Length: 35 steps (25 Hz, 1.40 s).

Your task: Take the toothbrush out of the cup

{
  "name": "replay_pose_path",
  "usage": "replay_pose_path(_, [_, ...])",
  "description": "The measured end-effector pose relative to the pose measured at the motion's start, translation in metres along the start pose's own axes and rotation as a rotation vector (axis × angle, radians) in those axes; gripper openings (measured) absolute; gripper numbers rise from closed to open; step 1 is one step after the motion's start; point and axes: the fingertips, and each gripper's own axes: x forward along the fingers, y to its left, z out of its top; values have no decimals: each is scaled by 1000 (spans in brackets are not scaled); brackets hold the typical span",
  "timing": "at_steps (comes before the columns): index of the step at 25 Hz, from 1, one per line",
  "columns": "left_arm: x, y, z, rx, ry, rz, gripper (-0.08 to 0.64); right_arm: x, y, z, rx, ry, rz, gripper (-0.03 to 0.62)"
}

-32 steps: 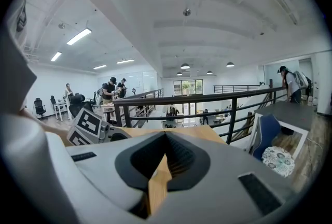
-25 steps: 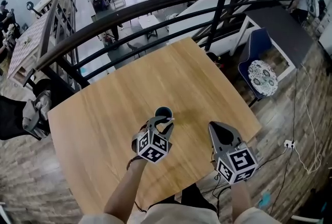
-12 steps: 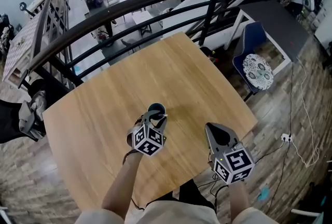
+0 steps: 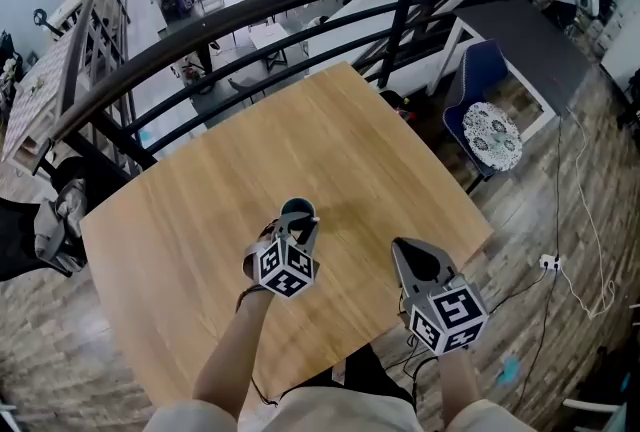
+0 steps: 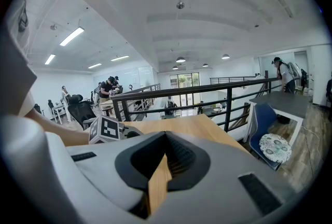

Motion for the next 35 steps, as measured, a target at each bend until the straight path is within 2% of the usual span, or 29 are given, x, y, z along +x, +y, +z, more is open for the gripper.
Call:
replay_pose_path(8, [-6,0,10,46,0,16,77,-12,-6,3,26,-12,-15,-3])
replay_pose_path(20, [-33,5,51,163,-40,86,77,-32,-10,18,15,-48,-45,-3])
replay_pose_path(27, [-57,6,71,333,-29,165,77,-45,-5,38,-15,-91,-50,-3])
replay_pose_path(35, [-88,11,87,459,-11,230,74,-46,11,56,-52,-116,-26,-3])
